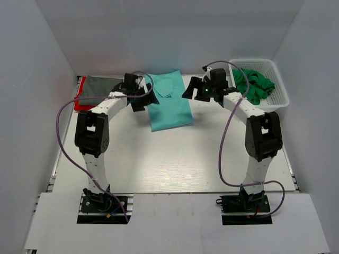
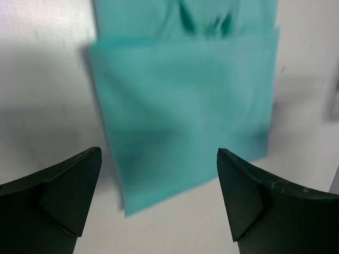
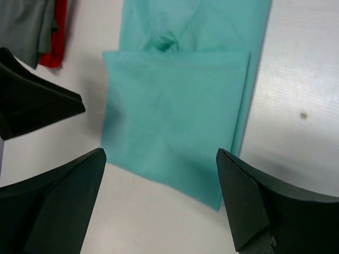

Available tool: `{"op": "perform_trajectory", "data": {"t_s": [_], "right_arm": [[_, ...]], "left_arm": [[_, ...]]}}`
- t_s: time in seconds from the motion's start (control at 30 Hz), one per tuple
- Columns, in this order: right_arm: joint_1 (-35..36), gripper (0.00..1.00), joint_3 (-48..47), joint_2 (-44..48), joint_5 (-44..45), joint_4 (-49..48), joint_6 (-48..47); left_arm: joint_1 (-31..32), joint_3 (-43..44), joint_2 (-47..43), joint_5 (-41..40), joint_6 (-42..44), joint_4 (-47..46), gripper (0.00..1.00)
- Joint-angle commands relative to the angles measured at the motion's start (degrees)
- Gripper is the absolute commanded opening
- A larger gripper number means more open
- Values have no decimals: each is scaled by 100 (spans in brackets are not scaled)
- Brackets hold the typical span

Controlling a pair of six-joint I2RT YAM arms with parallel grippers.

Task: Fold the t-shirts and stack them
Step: Grab one side of the 2/3 rectangular tshirt with both arms

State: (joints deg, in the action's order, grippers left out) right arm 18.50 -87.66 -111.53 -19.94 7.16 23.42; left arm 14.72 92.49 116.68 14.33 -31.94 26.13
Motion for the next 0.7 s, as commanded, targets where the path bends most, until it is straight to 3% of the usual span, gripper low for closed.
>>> {"op": "perform_trajectory", "data": {"t_s": [0.0,0.13,0.27,0.3,0.43,0.67], "right_arm": [[-5,90,679,350,-124,93,-22],[-13,90,1048,237,-203,303,110],[-13,90,1058,-53,-387,383,250],[-13,90,1058,-141,-387,400,338],[-40,70,1163,-255,-440,409,435],[-66,46,1225,-493,-607,409,576]], "left_arm": [[101,-932,-856,501,-14,-55,100],[215,-1934,-1218,553,-66,-328,100],[330,-1988,-1095,466,-66,-100,100],[391,-1989,-1025,396,-66,-99,96],[391,-2138,-920,255,-66,-82,74],[391,-2191,-744,149,-66,-249,60]]}}
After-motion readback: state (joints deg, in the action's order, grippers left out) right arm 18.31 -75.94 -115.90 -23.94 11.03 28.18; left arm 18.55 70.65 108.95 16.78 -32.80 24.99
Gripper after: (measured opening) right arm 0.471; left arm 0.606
